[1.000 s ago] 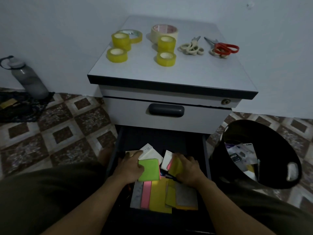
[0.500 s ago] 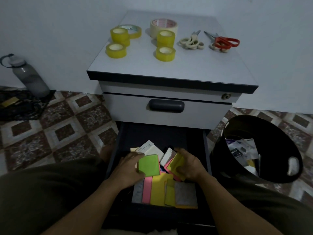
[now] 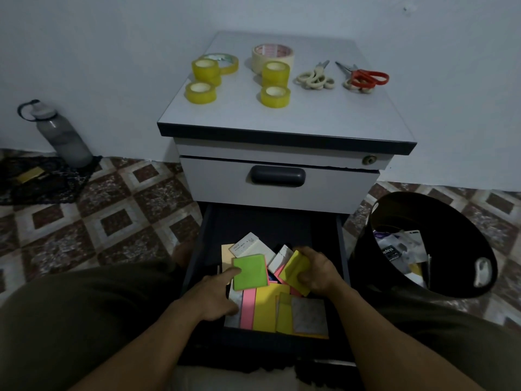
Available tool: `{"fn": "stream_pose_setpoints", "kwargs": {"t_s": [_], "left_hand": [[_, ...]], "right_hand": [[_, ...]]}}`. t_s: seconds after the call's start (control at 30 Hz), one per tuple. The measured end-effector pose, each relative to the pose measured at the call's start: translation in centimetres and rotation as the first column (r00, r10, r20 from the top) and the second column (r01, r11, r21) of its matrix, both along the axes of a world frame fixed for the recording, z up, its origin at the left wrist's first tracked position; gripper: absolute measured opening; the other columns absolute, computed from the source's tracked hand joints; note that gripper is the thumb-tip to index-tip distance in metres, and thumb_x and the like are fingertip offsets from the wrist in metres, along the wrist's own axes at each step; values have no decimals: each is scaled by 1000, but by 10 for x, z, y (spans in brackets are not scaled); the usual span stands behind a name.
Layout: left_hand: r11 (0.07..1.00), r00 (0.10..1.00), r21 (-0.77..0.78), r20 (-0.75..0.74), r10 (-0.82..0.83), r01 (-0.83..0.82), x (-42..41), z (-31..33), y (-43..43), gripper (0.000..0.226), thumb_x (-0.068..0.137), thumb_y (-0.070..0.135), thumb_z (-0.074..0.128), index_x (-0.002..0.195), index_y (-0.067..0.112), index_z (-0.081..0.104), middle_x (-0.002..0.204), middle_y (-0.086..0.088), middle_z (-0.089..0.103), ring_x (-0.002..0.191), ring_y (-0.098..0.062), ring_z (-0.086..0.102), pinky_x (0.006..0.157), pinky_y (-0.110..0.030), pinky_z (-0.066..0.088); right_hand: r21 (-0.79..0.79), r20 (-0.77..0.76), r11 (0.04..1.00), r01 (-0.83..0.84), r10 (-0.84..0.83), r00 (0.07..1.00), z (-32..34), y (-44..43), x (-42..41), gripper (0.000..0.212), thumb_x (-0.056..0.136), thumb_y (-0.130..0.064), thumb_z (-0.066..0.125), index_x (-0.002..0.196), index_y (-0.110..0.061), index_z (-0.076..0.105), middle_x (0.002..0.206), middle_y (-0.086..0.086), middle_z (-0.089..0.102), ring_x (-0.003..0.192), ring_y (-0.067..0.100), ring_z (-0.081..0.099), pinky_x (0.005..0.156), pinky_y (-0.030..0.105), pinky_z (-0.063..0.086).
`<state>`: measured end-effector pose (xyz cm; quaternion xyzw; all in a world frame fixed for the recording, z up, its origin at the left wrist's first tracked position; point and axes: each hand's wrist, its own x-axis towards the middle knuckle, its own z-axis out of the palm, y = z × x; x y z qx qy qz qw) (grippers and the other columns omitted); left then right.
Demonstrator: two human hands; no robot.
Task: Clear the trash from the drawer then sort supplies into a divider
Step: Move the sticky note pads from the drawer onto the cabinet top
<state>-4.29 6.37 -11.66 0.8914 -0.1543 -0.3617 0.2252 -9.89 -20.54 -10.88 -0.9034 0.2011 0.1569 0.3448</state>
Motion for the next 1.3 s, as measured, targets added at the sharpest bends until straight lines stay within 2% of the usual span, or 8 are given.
{"fn": "stream_pose_setpoints", "kwargs": {"t_s": [0.2, 0.37, 0.5, 0.73, 0.93, 1.1, 1.17, 1.3], "left_hand": [[988, 997, -154, -76, -15, 3, -9, 5, -2, 87, 73, 30, 79, 142, 55, 32, 102, 9, 61, 90, -7, 63, 84, -26, 53], [976, 997, -218, -74, -14, -3, -14, 1, -7, 55, 75, 27, 76, 118, 51, 50, 92, -8, 67, 82, -21, 66, 82, -42, 56], [961, 993, -277, -114, -6, -26, -16, 2, -17, 31, 80, 21, 76, 102, 39, 62, 87, 1, 56, 77, -9, 55, 74, -28, 50], [939, 980, -343, -194, -37, -33, -18, -5, -36, 42, 80, 22, 75, 107, 53, 66, 139, 7, 47, 116, -8, 54, 90, -19, 48], [927, 984, -364, -178, 28, -93, -18, -14, -37, 45, 80, 0, 67, 109, 34, 69, 128, 5, 51, 97, -3, 56, 65, -10, 45], [939, 985, -329, -161, 54, -105, -12, -15, -27, 50, 79, -5, 60, 104, 38, 68, 123, 4, 52, 100, -12, 59, 68, -24, 51], [940, 986, -323, -153, 61, -108, -8, -15, -22, 51, 79, -8, 58, 105, 36, 67, 122, 1, 54, 102, -17, 60, 70, -26, 50], [941, 986, -315, -150, 78, -123, -6, -13, -16, 51, 79, -10, 56, 107, 30, 67, 120, 0, 53, 101, -22, 61, 75, -39, 55]], "right_hand": [[46, 40, 998, 43, -45, 998, 3, 2, -2, 63, 84, 4, 56, 141, -20, 49, 131, 9, 58, 119, 27, 55, 89, 27, 46], [117, 51, 986, 121, -127, 991, 4, 2, -9, 63, 83, 6, 54, 139, -21, 51, 125, 8, 59, 115, 27, 57, 86, 29, 48], [185, 64, 966, 178, -193, 979, 5, 1, -14, 61, 81, 9, 52, 135, -18, 53, 114, 6, 61, 109, 25, 59, 88, 36, 51], [259, 96, 938, 232, -264, 960, 7, 6, -16, 54, 84, 13, 47, 130, -15, 56, 105, 0, 58, 102, 20, 58, 73, 22, 46], [218, 186, 929, 297, -339, 922, 15, 5, -9, 44, 84, 6, 47, 118, -20, 58, 97, 1, 61, 97, 25, 60, 79, 40, 53], [163, -198, 986, -29, 62, 978, 34, 0, -8, 49, 86, -1, 54, 132, -18, 55, 123, 9, 58, 99, 19, 59, 67, 17, 48], [39, -345, 983, -178, 180, 921, 35, 2, -11, 54, 86, -6, 53, 139, -17, 51, 139, 11, 50, 122, 28, 53, 83, 24, 48], [-11, -397, 966, -258, 233, 888, 35, 10, -18, 41, 89, -12, 51, 128, -21, 53, 136, 8, 50, 121, 28, 51, 90, 33, 49]]}}
